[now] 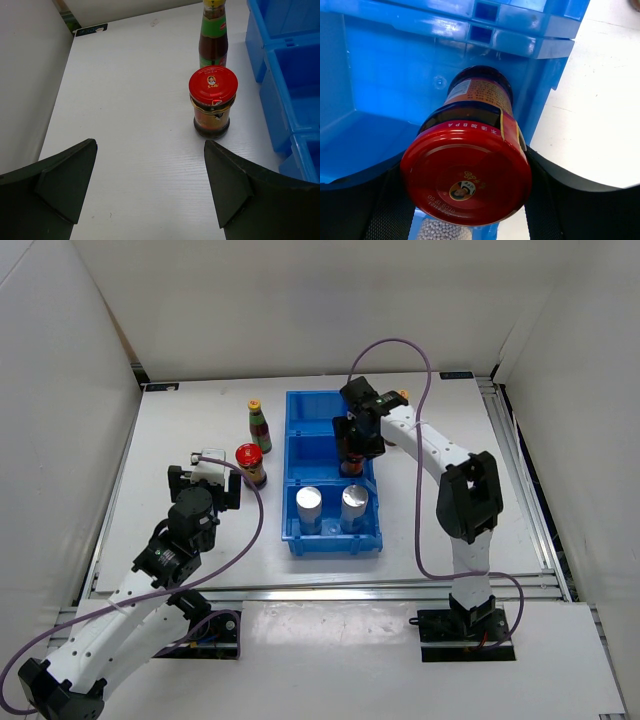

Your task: Organize the condiment bottles

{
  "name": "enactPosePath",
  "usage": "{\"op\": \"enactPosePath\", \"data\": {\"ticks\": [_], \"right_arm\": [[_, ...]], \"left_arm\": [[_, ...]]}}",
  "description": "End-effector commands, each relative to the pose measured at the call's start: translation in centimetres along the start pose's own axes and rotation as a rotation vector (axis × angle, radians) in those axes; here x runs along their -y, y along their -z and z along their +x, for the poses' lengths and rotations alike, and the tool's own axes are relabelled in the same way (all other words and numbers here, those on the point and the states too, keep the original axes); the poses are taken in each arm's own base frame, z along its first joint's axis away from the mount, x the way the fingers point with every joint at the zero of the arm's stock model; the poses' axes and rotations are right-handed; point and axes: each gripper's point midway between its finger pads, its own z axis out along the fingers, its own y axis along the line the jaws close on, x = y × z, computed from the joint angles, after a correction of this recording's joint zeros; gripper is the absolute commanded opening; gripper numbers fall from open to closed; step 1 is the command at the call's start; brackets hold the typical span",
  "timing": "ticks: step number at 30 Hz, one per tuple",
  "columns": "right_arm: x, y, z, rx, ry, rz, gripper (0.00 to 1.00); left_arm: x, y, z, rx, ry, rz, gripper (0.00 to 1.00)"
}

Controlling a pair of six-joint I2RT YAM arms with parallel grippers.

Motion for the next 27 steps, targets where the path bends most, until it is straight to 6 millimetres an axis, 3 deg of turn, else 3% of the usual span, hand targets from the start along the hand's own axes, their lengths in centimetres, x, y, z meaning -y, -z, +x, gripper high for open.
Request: {"op": "enactPosePath", "data": {"ticks": [1, 5, 10, 13, 16, 17, 19, 20, 22, 23, 26, 27], "right_arm": [[-1.4, 2.2, -3.5, 0.13, -0.003, -0.062, 0.61], [-1.1, 2.1, -3.4, 0.125, 0.006, -0.05, 0.78], [-0.9, 5.2, -4.6, 0.198, -0.008, -0.043, 1.0], [-0.9, 8.4, -6.2, 0.272, 0.009, -0.046, 1.0], [-0.2, 11.2, -6.4, 0.317, 0.012, -0.022, 1.0], [0.0, 13.4, -6.7, 0.367, 0.006, -0.024, 1.0], [1.1, 15.3, -6.6, 0.409, 0.012, 0.013, 1.0], [1.5, 17.6, -6.4, 0.457, 0.004, 0.014, 1.0], [2.6, 18.6, -5.1, 0.464, 0.006, 0.03, 1.0], [3.0, 20.7, -4.3, 0.495, 0.002, 0.02, 1.0], [3.9, 22.9, -1.8, 0.526, -0.001, 0.01, 1.0], [4.1, 23.3, -1.1, 0.532, -0.002, 0.008, 1.0]], "left_arm": [[-0.2, 0.0, -0.3, 0.017, 0.023, -0.007, 0.99], [-0.2, 0.0, -0.3, 0.017, 0.023, -0.007, 0.99], [0.0, -0.1, -0.2, 0.01, 0.026, -0.006, 0.99], [0.1, -0.2, 0.0, 0.003, 0.021, -0.006, 0.99], [0.3, -0.5, 0.6, -0.021, 0.002, -0.004, 0.99], [0.4, -0.6, 0.8, -0.028, -0.004, -0.003, 0.99], [0.6, -0.7, 1.0, -0.035, -0.001, -0.003, 0.99], [0.6, -0.6, 1.1, -0.047, 0.008, -0.003, 0.99], [1.2, -0.5, 1.2, -0.062, 0.015, 0.031, 0.99], [1.8, -0.5, 0.7, -0.064, 0.024, 0.065, 0.99], [4.8, -0.5, 0.1, -0.084, 0.06, 0.21, 0.99], [5.0, -0.5, -1.2, -0.073, 0.119, 0.222, 0.99]]}}
